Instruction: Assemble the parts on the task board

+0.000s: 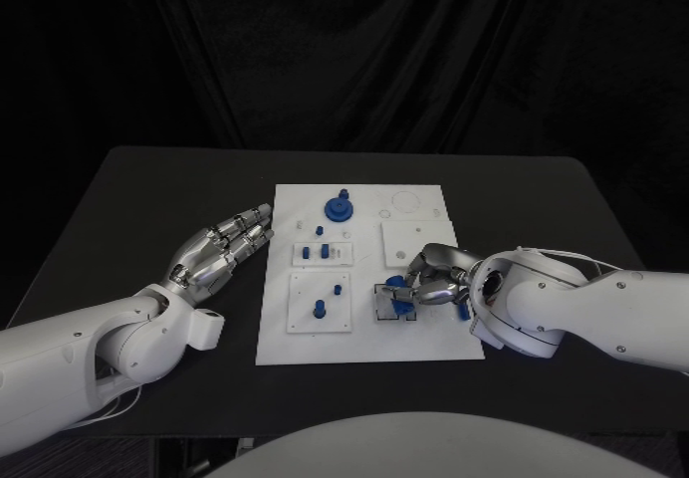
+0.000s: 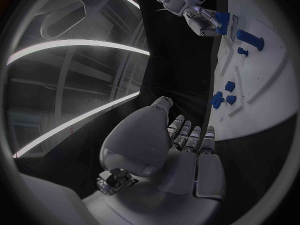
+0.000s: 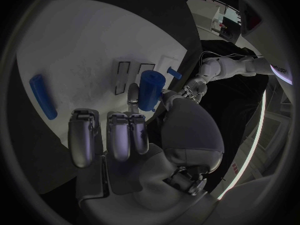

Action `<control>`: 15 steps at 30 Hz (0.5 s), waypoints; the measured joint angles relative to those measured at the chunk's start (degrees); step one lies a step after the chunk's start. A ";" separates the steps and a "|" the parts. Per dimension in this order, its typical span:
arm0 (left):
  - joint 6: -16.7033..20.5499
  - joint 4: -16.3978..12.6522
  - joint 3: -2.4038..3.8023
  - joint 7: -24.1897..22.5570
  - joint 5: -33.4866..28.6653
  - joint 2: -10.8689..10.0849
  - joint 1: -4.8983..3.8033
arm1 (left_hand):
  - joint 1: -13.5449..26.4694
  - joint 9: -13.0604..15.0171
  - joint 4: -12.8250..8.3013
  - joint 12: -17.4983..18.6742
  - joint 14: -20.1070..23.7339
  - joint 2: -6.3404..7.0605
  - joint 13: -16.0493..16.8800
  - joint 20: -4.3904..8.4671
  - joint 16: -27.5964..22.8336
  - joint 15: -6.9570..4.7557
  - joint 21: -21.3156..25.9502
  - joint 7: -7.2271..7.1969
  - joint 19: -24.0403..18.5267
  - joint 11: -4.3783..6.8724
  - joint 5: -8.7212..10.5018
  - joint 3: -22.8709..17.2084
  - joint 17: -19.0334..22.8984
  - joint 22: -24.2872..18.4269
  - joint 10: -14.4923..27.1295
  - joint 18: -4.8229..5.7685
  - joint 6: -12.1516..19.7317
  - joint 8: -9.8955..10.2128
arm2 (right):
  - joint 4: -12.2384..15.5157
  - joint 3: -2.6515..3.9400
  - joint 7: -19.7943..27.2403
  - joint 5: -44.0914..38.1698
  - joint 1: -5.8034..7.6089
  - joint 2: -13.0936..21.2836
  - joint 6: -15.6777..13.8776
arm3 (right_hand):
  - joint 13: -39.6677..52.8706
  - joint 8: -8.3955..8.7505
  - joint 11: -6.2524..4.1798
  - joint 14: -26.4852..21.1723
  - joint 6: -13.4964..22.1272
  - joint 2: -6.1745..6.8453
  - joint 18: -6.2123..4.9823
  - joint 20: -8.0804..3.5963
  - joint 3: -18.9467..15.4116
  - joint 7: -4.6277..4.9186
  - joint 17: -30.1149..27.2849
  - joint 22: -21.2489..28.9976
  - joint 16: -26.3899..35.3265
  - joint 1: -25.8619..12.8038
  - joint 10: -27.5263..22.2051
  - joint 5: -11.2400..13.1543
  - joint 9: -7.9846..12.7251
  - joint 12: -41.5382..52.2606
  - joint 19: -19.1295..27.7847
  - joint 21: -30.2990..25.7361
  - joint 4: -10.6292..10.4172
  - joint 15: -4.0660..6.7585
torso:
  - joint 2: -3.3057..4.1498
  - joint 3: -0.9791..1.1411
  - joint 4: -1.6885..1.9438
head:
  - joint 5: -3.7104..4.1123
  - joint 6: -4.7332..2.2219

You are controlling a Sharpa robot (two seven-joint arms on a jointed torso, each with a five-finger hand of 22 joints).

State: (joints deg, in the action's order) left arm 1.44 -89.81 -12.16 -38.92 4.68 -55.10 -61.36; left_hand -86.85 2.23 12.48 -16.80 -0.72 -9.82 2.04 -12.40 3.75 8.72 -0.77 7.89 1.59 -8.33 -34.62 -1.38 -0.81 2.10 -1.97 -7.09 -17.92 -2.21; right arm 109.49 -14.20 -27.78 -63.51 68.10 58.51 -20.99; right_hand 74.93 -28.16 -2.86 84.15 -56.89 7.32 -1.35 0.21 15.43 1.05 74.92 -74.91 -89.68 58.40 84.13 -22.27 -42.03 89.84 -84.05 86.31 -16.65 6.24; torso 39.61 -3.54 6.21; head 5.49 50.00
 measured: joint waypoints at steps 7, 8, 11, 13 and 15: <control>-0.21 0.21 0.00 0.00 0.00 0.25 0.03 | 0.00 0.00 0.14 0.00 -0.12 0.00 0.00 0.00 0.00 0.30 0.00 0.00 0.00 0.00 0.00 -0.13 0.00 0.03 0.00 0.00 0.00 0.00 | -0.39 0.00 -0.08 0.26 -0.09 -0.52 0.48 | -0.01 0.42 0.00 -0.22 0.04 -0.63 0.00 0.00 -2.25 -0.03 0.00 0.00 0.00 -1.83 0.00 2.91 -0.26 0.00 0.00 -0.35 -0.01 -0.21 | 0.01 0.05 0.02 | -0.04 0.00; -0.24 0.24 0.00 0.00 0.00 0.26 0.04 | 0.00 0.00 0.16 0.00 -0.12 0.00 0.00 0.00 0.00 0.30 0.00 0.00 0.00 0.00 0.00 -0.16 0.00 0.07 0.00 0.00 0.00 0.00 | -0.46 0.00 -0.09 0.28 -0.09 -0.59 0.52 | -0.01 0.60 0.02 -0.22 0.11 -0.77 0.00 0.00 -2.52 -0.10 0.00 0.00 0.00 -1.96 -0.02 3.32 -0.27 0.00 0.00 -0.64 0.02 -0.21 | 0.01 0.05 0.02 | -0.04 0.00; -0.32 0.28 0.00 0.00 0.00 0.31 0.08 | 0.00 0.00 0.00 0.00 -0.12 0.00 0.00 -0.15 0.00 0.30 0.00 0.00 -0.15 0.00 0.00 -0.32 0.00 0.06 0.00 0.00 0.00 0.00 | -0.80 0.01 -0.13 0.32 -0.10 -0.85 0.64 | -0.01 0.61 0.21 -0.22 0.12 -1.27 0.00 0.00 -3.28 -0.11 0.00 0.00 0.00 -2.46 -0.21 4.43 -0.31 0.00 0.00 -0.67 -0.09 -0.21 | 0.01 0.07 0.01 | -0.09 0.00; -0.35 0.30 0.00 0.00 0.00 0.32 0.10 | 0.00 0.00 0.00 0.00 -0.12 0.00 0.00 -0.20 0.00 0.30 0.00 0.00 -0.20 0.00 0.00 -0.32 0.01 0.06 0.00 0.00 0.00 0.00 | -0.92 0.01 -0.17 0.34 -0.11 -0.95 0.75 | -0.01 0.87 0.21 -0.22 0.38 -1.59 0.00 0.00 -3.72 0.02 0.00 0.00 0.00 -2.78 -0.21 5.05 -0.33 0.00 0.00 -0.67 -0.10 -0.21 | 0.01 0.08 -0.05 | -0.27 0.00; -0.40 0.31 0.00 0.00 0.00 0.35 0.10 | 0.00 0.00 0.00 0.00 -0.12 0.00 0.00 -0.20 0.00 0.30 0.00 0.00 -0.20 0.00 0.00 -0.32 0.00 0.06 0.00 0.00 0.00 0.00 | -1.03 0.01 -0.26 0.36 -0.11 -1.04 0.94 | -0.01 0.88 0.21 -0.22 0.19 -1.87 0.00 0.21 -4.55 0.20 0.00 0.00 0.00 -3.70 -0.21 6.16 -0.39 0.00 0.21 -0.96 -0.09 -0.21 | 0.01 0.08 -0.09 | -0.35 0.00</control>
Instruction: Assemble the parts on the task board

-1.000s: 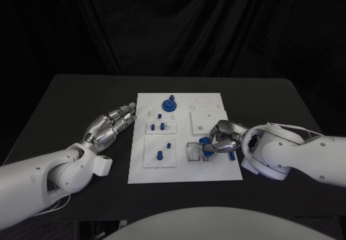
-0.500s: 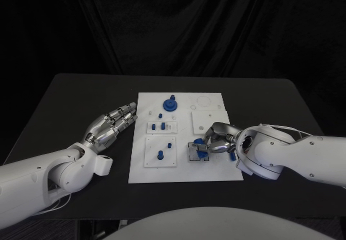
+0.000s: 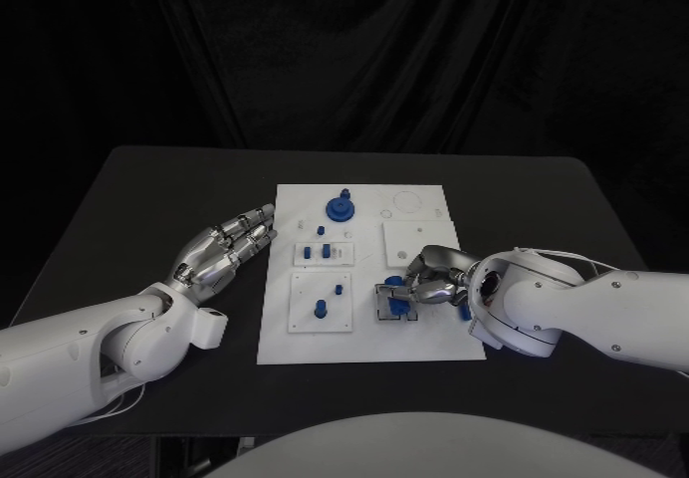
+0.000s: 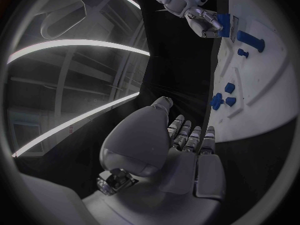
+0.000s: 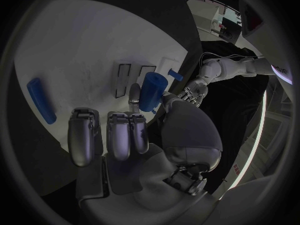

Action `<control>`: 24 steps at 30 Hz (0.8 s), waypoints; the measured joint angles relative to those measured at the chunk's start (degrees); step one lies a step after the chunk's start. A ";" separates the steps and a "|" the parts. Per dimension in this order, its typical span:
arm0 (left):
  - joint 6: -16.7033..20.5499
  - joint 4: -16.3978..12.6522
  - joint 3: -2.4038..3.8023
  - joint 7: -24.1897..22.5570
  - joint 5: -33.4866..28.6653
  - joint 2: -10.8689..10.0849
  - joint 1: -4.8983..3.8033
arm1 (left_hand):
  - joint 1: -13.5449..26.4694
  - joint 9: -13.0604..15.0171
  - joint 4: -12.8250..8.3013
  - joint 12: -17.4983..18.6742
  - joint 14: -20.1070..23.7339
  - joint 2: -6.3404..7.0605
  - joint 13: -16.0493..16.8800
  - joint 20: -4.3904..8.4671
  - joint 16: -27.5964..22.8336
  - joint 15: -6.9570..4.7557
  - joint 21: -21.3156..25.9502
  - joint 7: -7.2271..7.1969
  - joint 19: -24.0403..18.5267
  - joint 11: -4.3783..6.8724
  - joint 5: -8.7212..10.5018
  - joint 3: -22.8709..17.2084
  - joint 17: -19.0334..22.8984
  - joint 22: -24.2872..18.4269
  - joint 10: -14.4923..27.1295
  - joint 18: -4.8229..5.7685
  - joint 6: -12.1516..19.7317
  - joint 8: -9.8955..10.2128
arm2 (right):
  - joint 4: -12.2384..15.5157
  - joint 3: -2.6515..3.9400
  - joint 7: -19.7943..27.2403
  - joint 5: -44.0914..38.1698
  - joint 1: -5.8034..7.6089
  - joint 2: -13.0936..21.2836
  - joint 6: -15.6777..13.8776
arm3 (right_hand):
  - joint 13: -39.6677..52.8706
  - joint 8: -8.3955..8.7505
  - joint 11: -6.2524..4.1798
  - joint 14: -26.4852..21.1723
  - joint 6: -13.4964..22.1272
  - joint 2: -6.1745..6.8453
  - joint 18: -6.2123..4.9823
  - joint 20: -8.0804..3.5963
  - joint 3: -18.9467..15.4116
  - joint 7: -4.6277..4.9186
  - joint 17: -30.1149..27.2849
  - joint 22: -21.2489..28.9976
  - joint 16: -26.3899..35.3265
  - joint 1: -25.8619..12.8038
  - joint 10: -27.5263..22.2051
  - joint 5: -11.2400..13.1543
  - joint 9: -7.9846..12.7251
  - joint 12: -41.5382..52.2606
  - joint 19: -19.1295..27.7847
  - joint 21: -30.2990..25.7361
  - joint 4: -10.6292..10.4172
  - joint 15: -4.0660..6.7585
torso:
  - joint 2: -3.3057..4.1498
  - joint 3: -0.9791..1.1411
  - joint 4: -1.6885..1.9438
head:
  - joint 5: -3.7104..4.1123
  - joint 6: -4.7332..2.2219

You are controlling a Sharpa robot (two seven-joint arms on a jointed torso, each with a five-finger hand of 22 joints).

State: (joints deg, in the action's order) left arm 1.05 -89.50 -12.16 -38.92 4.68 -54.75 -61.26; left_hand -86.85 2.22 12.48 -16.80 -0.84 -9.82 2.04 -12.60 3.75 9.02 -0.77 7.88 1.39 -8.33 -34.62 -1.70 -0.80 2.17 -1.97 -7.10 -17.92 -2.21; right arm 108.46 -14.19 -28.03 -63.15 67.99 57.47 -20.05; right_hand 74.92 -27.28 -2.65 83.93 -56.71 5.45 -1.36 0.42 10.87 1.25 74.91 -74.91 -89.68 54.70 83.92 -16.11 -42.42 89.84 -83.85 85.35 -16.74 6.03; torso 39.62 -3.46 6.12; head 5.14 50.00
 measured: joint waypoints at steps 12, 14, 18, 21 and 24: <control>-0.25 0.18 0.00 0.00 0.01 0.08 0.14 | -0.23 0.00 -0.16 0.00 -0.20 -0.23 0.00 -0.20 0.00 0.20 0.00 0.20 0.20 -0.20 0.00 -0.15 -0.05 -0.01 0.21 0.00 0.20 0.00 | -0.33 0.00 -0.85 -0.31 -0.01 -0.19 1.25 | 0.00 1.06 0.41 0.09 0.82 1.42 0.01 0.41 -6.42 0.82 0.00 0.00 0.00 -4.58 0.00 11.30 -0.08 0.00 0.00 -1.03 -0.23 -0.50 | -0.03 0.00 -0.03 | -0.12 0.00; -0.28 0.19 0.00 0.00 0.01 0.11 0.19 | -0.23 0.00 -0.12 0.00 -0.18 -0.23 -0.01 -0.20 0.00 0.23 0.00 0.20 0.20 -0.20 0.00 -0.19 -0.05 -0.01 0.20 0.00 0.20 0.00 | -0.32 0.00 -0.88 -0.42 -0.01 -0.11 1.31 | -0.01 1.06 0.41 0.11 0.82 1.57 0.00 0.41 -6.68 0.82 0.00 0.00 0.00 -4.72 0.00 11.55 -0.08 0.00 0.00 -1.03 -0.25 -0.52 | -0.04 0.00 0.01 | -0.11 0.00; -0.34 0.21 0.00 0.00 0.01 0.12 0.24 | -0.23 0.00 0.00 0.00 0.01 -0.23 -0.01 -0.20 0.00 0.41 0.00 0.20 0.20 -0.20 0.00 -0.32 -0.04 -0.01 0.20 0.00 0.20 0.00 | -0.12 0.00 -0.86 -0.62 -0.01 0.45 1.22 | -0.01 1.06 0.41 0.11 0.82 1.56 0.00 0.41 -6.68 0.82 0.00 0.00 0.00 -4.72 0.00 11.55 -0.18 0.00 0.00 -1.03 -0.25 -0.52 | -0.05 0.01 0.01 | -0.24 0.00; -0.37 0.21 0.00 0.00 0.01 0.06 0.31 | -0.23 0.00 0.00 0.00 0.01 -0.23 -0.01 -0.20 0.23 0.41 0.00 0.20 0.20 -0.39 0.00 -0.31 -0.04 -0.02 0.01 0.00 0.20 0.00 | 0.49 0.02 -0.64 -0.79 -0.01 1.58 0.69 | -0.01 1.06 0.41 0.11 0.74 1.02 0.00 0.41 -6.68 0.73 0.00 0.00 0.00 -4.18 0.00 10.05 -0.39 0.00 0.00 -1.03 -0.25 -0.52 | -0.07 0.01 0.01 | -0.37 0.00; -0.39 0.14 0.00 0.00 0.01 -0.13 0.44 | -0.23 0.00 0.01 0.00 0.01 -0.23 -0.01 -0.20 0.23 0.41 0.00 0.20 0.20 -0.40 0.00 -0.31 -0.04 -0.01 0.01 0.00 0.20 0.00 | 1.58 0.09 -0.33 -0.95 0.15 3.52 -0.17 | -0.01 1.06 0.40 0.11 0.51 -0.54 0.01 0.41 -5.99 0.50 0.00 0.00 0.00 -2.52 0.00 5.40 -0.52 0.00 0.00 -1.03 -0.08 -0.52 | -0.07 0.01 0.00 | -0.46 0.00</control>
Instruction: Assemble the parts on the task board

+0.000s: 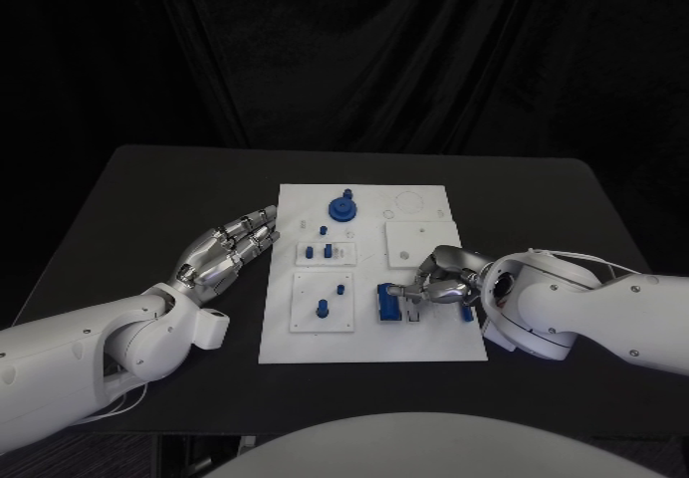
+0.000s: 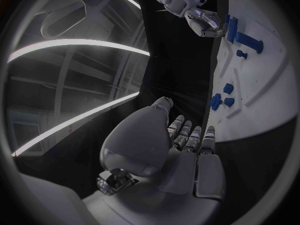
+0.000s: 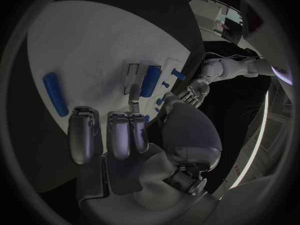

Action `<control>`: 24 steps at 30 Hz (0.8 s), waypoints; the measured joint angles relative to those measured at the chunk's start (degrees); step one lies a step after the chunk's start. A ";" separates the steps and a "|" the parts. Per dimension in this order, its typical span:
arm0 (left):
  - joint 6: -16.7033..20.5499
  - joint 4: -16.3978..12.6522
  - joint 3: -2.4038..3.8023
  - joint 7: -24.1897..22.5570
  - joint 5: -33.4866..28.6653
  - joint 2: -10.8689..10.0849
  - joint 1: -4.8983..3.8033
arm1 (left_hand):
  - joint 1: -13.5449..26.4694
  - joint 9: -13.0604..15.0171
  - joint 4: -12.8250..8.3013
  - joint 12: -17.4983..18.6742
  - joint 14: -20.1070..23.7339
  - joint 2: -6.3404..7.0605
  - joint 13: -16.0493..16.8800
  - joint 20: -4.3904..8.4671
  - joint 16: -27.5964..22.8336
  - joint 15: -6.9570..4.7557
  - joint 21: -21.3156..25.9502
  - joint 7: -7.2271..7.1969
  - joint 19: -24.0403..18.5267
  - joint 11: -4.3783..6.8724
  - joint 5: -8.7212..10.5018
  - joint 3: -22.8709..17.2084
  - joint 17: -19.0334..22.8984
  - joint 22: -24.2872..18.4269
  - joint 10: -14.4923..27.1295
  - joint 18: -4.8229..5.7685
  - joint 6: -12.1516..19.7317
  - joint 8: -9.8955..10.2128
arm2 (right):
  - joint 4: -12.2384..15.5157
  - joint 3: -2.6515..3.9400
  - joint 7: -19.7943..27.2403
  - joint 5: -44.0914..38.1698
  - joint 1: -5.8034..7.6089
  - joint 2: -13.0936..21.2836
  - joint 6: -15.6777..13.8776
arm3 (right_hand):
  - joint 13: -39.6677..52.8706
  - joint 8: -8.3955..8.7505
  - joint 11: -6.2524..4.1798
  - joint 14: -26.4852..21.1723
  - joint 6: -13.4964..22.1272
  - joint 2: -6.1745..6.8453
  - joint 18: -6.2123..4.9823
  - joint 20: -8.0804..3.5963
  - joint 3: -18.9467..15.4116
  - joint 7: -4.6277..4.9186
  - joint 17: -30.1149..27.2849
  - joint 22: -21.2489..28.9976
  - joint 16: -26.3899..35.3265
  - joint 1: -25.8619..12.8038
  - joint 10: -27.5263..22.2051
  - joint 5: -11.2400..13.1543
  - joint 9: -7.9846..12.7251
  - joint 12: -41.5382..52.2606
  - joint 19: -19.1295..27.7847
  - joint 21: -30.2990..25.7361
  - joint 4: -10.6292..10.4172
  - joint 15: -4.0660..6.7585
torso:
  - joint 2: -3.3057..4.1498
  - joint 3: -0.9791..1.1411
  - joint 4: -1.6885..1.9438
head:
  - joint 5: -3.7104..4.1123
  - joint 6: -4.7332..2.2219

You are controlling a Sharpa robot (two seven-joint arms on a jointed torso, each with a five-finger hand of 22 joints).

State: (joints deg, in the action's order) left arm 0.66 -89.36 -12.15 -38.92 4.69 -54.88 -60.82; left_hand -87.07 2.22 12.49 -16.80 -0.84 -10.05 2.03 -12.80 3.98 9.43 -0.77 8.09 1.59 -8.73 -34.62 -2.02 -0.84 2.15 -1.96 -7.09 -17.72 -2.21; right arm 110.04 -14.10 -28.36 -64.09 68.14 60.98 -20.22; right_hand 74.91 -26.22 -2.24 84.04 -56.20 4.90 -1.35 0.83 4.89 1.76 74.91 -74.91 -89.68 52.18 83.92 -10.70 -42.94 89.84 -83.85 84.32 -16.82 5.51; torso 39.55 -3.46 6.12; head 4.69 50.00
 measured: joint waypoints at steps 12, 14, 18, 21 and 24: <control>0.03 -0.21 0.00 0.00 0.00 -0.17 0.12 | 0.00 0.00 -0.16 0.00 0.00 0.00 0.00 -0.20 0.00 0.00 0.00 0.00 0.21 0.00 0.00 -0.16 0.01 0.05 0.00 0.00 0.00 0.00 | 4.21 -0.07 -0.36 -1.25 5.98 8.65 -0.61 | 0.01 0.89 0.00 0.00 0.00 0.59 0.00 0.00 0.83 0.00 0.00 0.00 0.00 5.52 0.00 -14.20 0.10 0.00 0.00 1.62 0.23 0.00 | -0.03 0.01 -0.02 | 1.08 0.00; 0.04 -0.21 0.00 0.00 0.00 -0.12 0.12 | 0.00 0.00 -0.16 0.00 0.00 0.00 0.02 -0.20 0.00 0.00 0.00 0.00 0.21 0.00 0.00 -0.16 -0.03 0.12 0.00 0.00 0.00 0.00 | 4.21 -0.11 -0.74 -1.93 6.10 9.40 -0.22 | 0.03 0.89 0.00 0.00 0.00 0.59 -0.01 0.00 0.98 0.00 0.00 0.00 0.00 5.53 0.00 -15.23 0.18 0.00 0.00 2.00 0.07 0.00 | -0.03 0.01 -0.02 | 1.40 0.00; 0.04 -0.19 0.00 0.00 0.00 -0.01 0.12 | 0.00 0.00 -0.16 0.00 0.00 0.00 0.04 -0.35 0.23 0.00 0.00 0.00 0.05 0.00 0.00 -0.15 -0.04 0.12 0.00 0.00 0.00 0.00 | 3.81 -0.13 -1.98 -4.61 5.21 10.86 0.98 | 0.04 1.21 0.00 0.00 0.00 1.24 0.00 0.00 1.82 0.00 0.00 0.00 0.00 7.84 0.00 -19.75 0.28 0.00 0.00 2.01 0.42 0.00 | -0.03 0.01 0.01 | 1.90 0.00; 0.04 -0.17 0.00 0.00 0.00 0.04 0.13 | 0.00 0.00 -0.33 0.00 -0.14 0.00 0.04 -0.41 0.24 0.13 0.00 0.00 0.00 0.00 0.00 -0.33 -0.05 0.12 0.00 0.00 0.00 0.00 | 3.63 -0.25 -2.96 -7.21 4.02 11.59 1.87 | 0.04 1.21 -0.01 0.00 0.00 1.42 0.00 0.00 1.94 0.00 0.00 0.00 0.00 8.61 0.00 -20.55 0.28 0.00 0.00 2.00 0.54 0.00 | -0.05 -0.02 0.04 | 2.00 0.00; 0.04 -0.10 0.00 0.00 0.00 0.03 0.13 | 0.00 0.00 -0.32 0.00 -0.22 0.00 0.04 -0.62 0.60 0.21 0.00 0.00 0.21 0.00 0.00 -0.32 -0.10 0.12 0.00 0.00 0.00 0.00 | 3.40 -0.29 -4.08 -10.45 3.10 11.99 2.95 | 0.04 1.21 0.00 0.00 0.00 1.42 -0.01 0.00 2.03 0.00 0.00 0.00 0.00 8.61 0.00 -20.55 0.28 0.00 0.00 2.05 0.45 0.00 | -0.07 -0.08 0.04 | 1.98 0.00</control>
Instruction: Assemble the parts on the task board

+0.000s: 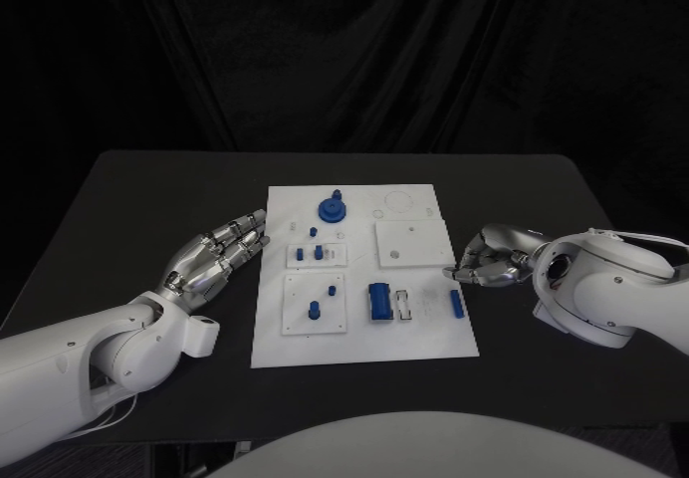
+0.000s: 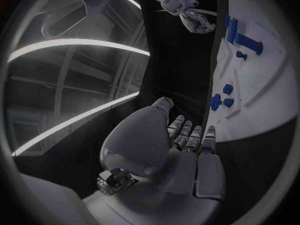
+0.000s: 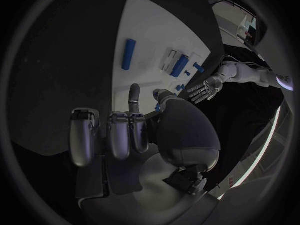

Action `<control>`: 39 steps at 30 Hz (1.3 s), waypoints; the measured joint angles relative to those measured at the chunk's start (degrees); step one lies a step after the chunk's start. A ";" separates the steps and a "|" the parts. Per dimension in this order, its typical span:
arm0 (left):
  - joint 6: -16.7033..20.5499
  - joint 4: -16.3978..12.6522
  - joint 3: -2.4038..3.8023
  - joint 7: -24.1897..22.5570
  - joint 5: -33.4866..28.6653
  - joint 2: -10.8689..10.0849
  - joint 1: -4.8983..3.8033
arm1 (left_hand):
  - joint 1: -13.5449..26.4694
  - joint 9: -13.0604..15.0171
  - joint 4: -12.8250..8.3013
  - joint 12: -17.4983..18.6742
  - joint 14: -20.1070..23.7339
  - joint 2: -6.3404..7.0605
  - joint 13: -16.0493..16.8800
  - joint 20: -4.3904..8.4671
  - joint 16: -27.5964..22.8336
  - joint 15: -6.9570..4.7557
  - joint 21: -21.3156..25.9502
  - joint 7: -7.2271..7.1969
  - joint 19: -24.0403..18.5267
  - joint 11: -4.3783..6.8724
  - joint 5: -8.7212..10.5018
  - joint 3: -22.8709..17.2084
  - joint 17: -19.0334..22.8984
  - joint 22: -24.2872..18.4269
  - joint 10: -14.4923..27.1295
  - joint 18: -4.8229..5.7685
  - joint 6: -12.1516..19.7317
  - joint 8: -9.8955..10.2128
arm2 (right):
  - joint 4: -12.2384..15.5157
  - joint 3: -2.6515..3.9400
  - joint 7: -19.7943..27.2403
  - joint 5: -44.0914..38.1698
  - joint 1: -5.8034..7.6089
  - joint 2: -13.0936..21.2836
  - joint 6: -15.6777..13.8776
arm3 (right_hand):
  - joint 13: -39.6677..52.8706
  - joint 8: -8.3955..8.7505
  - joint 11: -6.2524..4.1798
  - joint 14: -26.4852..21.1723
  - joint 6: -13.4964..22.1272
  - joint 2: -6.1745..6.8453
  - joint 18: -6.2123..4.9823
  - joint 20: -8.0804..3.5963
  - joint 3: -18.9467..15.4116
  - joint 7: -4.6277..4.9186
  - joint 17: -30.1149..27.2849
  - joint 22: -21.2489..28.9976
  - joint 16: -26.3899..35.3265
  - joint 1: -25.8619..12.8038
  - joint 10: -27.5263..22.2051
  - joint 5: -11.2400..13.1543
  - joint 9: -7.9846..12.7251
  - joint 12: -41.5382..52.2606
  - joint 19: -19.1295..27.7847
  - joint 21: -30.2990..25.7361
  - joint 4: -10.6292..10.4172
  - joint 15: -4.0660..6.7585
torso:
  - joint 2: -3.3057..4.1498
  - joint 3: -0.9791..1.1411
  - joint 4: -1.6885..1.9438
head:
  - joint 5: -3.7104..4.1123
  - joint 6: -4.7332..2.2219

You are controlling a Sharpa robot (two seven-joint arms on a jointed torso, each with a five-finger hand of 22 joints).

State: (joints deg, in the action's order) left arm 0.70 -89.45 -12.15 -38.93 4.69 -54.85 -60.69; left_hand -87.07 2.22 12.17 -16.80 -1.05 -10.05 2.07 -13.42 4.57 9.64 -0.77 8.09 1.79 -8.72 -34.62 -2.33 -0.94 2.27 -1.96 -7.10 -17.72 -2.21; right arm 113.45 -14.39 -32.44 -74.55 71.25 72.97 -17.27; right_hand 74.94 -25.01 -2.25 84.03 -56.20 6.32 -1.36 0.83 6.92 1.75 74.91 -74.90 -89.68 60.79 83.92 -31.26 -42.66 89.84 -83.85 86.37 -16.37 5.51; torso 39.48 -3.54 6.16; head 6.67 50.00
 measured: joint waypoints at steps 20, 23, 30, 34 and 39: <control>-0.01 0.21 0.00 0.00 0.00 -0.09 0.02 | -0.23 0.00 0.00 -0.24 -0.20 0.23 -0.01 0.00 0.02 0.20 0.00 0.00 0.00 0.00 -0.23 -0.32 -0.04 0.06 0.00 0.00 0.00 0.00 | -1.00 0.03 -3.31 -9.53 -3.14 -1.29 2.47 | -0.02 0.00 0.00 0.00 0.00 0.15 0.00 0.00 0.22 0.00 0.00 0.00 0.22 0.78 0.00 1.00 0.00 0.00 0.00 0.17 -0.22 0.00 | 0.07 0.07 0.00 | 0.88 0.00; -0.01 0.30 0.00 0.00 0.00 -0.03 0.02 | -0.23 0.00 0.00 -0.24 -0.20 0.23 -0.01 0.00 0.02 0.20 0.00 0.00 0.00 0.00 -0.23 -0.32 -0.04 0.06 0.00 0.00 0.00 0.00 | -1.10 0.03 -3.52 -9.93 -3.23 -1.74 2.76 | -0.02 0.22 0.00 0.00 0.00 0.31 0.00 0.00 0.40 0.00 0.00 0.00 0.29 1.46 0.00 1.18 -0.01 0.00 0.00 0.17 -0.04 0.00 | 0.07 0.07 -0.03 | 0.88 0.00; -0.02 0.49 0.00 0.00 0.00 0.20 0.02 | -0.23 0.00 0.00 -0.23 -0.20 0.23 -0.02 0.00 0.02 0.20 0.00 0.00 0.00 0.00 -0.23 -0.32 -0.04 0.06 0.00 0.00 0.00 0.00 | -1.46 0.06 -3.77 -10.47 -3.88 -2.53 3.40 | -0.02 0.23 0.00 0.00 0.00 0.62 0.00 0.00 1.02 0.00 0.00 0.00 0.47 4.08 0.00 1.39 0.07 0.00 0.00 -0.06 0.57 0.00 | 0.07 0.09 -0.05 | 1.08 0.00; -0.03 0.55 0.00 0.00 0.00 0.24 0.02 | -0.23 0.00 0.00 -0.23 -0.20 0.23 -0.02 0.00 0.02 0.20 0.00 0.00 0.00 0.00 -0.23 -0.32 -0.04 0.06 0.00 0.00 0.00 0.00 | -1.75 0.04 -3.91 -10.63 -4.54 -2.92 3.81 | -0.02 0.83 0.00 0.00 0.08 0.70 0.00 0.00 1.25 0.08 0.00 0.00 0.47 4.92 0.00 0.63 0.41 0.00 0.00 -0.35 0.34 0.01 | 0.07 0.09 -0.05 | 0.97 0.00; -0.05 0.64 0.00 0.00 0.01 0.32 0.02 | -0.23 0.00 -0.02 -0.23 -0.20 0.22 -0.01 0.01 0.02 0.20 0.00 0.00 0.00 -0.05 -0.23 -0.33 -0.04 0.06 -0.05 0.00 0.00 0.00 | -2.09 0.04 -4.01 -10.74 -5.28 -3.55 4.20 | -0.03 1.52 0.00 -0.01 0.34 0.99 0.00 0.00 1.51 0.34 0.00 0.00 0.47 5.66 0.00 -0.13 0.89 0.00 0.00 -0.35 0.27 0.01 | 0.07 0.09 -0.06 | 0.84 0.00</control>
State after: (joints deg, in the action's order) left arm 0.65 -88.81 -12.15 -38.93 4.70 -54.53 -60.68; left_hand -87.30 2.22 12.15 -17.03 -1.25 -9.83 2.06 -13.41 4.60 9.84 -0.77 8.09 1.79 -8.77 -34.84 -2.66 -0.98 2.33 -2.01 -7.10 -17.72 -2.21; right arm 111.35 -14.35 -36.45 -85.28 65.97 69.42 -13.08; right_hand 74.92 -23.49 -2.25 84.03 -55.86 7.31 -1.36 0.83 8.42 2.09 74.91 -74.90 -89.20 66.45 83.92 -31.39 -41.78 89.84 -83.85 86.02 -16.10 5.52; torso 39.55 -3.44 6.10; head 7.51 50.00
